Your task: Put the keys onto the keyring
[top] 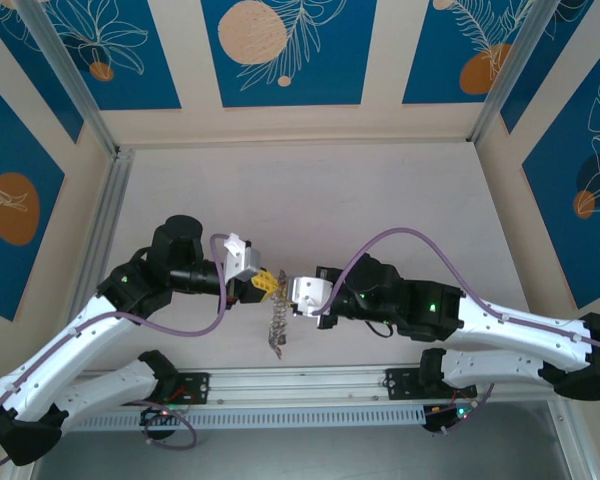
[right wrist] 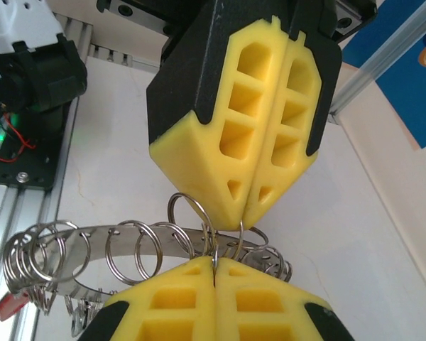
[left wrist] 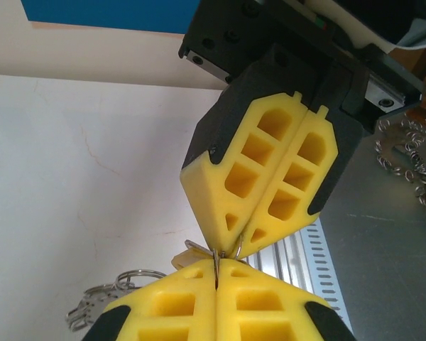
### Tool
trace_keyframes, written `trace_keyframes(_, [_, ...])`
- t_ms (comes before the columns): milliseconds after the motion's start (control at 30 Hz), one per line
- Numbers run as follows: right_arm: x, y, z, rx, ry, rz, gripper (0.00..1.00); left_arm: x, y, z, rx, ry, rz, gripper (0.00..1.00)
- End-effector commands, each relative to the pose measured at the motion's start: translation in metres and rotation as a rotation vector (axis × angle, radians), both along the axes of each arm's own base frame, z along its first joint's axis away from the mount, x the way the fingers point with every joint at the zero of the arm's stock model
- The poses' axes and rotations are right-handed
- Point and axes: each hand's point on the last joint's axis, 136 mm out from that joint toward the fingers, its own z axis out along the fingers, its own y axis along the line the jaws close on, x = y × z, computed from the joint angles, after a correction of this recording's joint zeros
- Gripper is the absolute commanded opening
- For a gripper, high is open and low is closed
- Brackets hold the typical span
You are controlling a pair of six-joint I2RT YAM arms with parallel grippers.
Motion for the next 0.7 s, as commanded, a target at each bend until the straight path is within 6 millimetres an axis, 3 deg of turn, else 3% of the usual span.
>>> trace_keyframes(0, [0.006,0.010,0.024,0.055,-0.100,-0.029,0.00,-0.007,-0.004,0.030,-0.094,-0.063,-0.042,0.00])
trace_keyframes(400, [0.022,0.002,0.030,0.084,-0.214,-0.137,0.00,-0.010,-0.003,0.034,-0.113,-0.060,-0.045,0.00])
trace_keyframes(667, [0.026,-0.002,0.019,0.063,-0.209,-0.152,0.00,-0.012,-0.001,0.041,-0.138,-0.077,-0.049,0.00])
